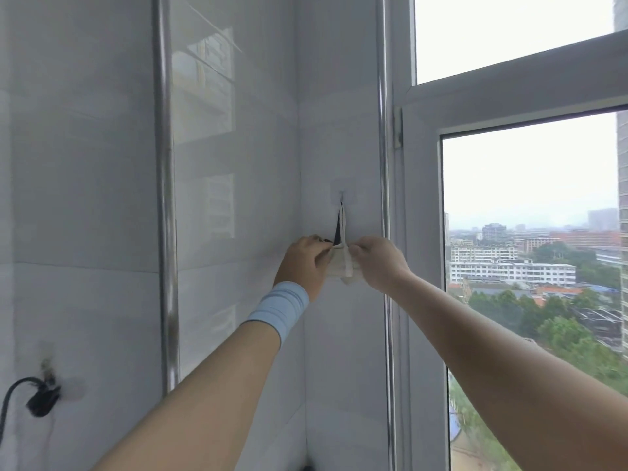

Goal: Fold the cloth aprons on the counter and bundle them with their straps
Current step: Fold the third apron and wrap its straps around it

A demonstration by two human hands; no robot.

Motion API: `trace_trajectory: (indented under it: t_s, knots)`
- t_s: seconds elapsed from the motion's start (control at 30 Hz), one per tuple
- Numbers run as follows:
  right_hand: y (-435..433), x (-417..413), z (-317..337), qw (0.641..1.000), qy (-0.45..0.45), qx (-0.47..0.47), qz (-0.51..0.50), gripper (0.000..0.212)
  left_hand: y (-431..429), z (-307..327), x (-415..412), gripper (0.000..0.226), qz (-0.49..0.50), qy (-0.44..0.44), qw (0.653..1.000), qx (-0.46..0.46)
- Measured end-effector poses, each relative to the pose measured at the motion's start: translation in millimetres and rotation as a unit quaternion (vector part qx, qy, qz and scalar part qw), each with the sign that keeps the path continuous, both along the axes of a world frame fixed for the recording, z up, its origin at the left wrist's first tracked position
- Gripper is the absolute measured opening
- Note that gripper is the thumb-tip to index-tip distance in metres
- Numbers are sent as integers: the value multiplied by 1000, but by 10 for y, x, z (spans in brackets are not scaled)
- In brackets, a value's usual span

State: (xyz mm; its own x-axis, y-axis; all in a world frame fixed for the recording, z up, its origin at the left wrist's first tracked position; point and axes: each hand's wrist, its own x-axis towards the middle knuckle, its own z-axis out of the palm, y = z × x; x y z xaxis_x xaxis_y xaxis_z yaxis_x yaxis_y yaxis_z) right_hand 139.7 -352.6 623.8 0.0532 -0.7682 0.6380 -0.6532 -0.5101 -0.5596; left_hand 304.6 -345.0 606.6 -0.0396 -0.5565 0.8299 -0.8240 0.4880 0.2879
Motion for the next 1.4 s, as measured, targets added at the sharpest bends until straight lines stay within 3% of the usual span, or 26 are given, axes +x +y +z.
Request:
trace_trajectory:
  t_s: [0.1,0.2,0.3,0.47,0.57,0.7,1.0,1.2,1.4]
  knots:
    - [-22,-16,36,999,16,27,28,21,23,13,18,32,9,8,999,43]
    - [66,-43,41,999,14,27,26,38,154,26,9,45,22,1,998,63]
    - [319,-89,9,999,9,-29,-13,43,395,17,-43,39,29,10,999,40]
    - [853,-120,-303,995,-18,-99,-16,29,908,-257,-209,27,1,50,999,4]
    - [1111,-131,-808,998,-15,-56,2,25,1156,-678,-303,17,-47,82,994,55]
    - [1469,-217,-1763,998,38,48,-7,26,1486,-1505,-416,16,-75,65,978,184]
    - [2211,-629,-3654,956,130,262,-12,25,2119,-3298,-640,20,-83,13,912,402]
    - [2741,-902,-4845,892,230,389,-5,28,2572,-4385,-816,21,-82,-29,826,556]
    - [3098,-972,-5916,826,324,458,58,43,2818,-5315,-1039,37,-62,-75,749,655]
